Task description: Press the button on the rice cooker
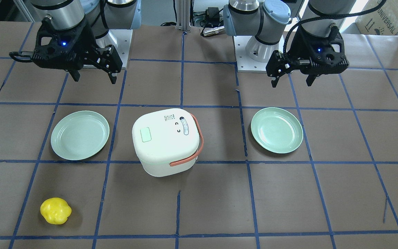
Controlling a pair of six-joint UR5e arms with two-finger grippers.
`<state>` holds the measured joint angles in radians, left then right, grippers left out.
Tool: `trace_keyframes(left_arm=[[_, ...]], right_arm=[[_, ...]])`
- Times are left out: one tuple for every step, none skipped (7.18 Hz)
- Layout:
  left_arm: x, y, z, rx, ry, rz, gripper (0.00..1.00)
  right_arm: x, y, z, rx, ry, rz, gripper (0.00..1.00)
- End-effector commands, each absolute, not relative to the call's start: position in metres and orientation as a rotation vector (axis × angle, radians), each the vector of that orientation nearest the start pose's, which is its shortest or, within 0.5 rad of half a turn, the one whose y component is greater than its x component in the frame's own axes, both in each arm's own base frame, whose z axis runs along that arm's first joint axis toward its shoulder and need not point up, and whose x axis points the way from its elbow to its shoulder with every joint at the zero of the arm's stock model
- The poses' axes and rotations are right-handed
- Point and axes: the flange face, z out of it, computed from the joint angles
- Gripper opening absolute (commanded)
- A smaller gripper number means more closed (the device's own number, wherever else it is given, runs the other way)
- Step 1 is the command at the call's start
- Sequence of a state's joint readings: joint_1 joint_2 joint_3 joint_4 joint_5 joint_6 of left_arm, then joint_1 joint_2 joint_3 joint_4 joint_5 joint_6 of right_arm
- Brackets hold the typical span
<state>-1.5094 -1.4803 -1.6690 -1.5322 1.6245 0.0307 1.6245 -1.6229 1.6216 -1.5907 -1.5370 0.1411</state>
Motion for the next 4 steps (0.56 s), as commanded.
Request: trace_keyframes(left_arm=[[-0.0997,-0.4636,0.4866,-0.049,3.086,-0.046,1.0],[-0.0997,-0.4635,0.4864,-0.049,3.086,-0.044,1.0],[-0.0997,-0.4636,0.4866,-0.049,3.086,-0.046,1.0],[-0.0997,-0.4635,0.4864,-0.049,3.086,-0.044,1.0]], right_arm=[[0.162,-0.4646,0.4903,0.135,3.101,-0.03,1.0],[0.162,-0.4648,0.4905,0.135,3.101,-0.033,1.0],[0.162,-0.4651,0.4908,0.135,3.101,-0.037,0.99],[0.1625,-0.4658,0.491,0.135,3.096,-0.039,0.85]])
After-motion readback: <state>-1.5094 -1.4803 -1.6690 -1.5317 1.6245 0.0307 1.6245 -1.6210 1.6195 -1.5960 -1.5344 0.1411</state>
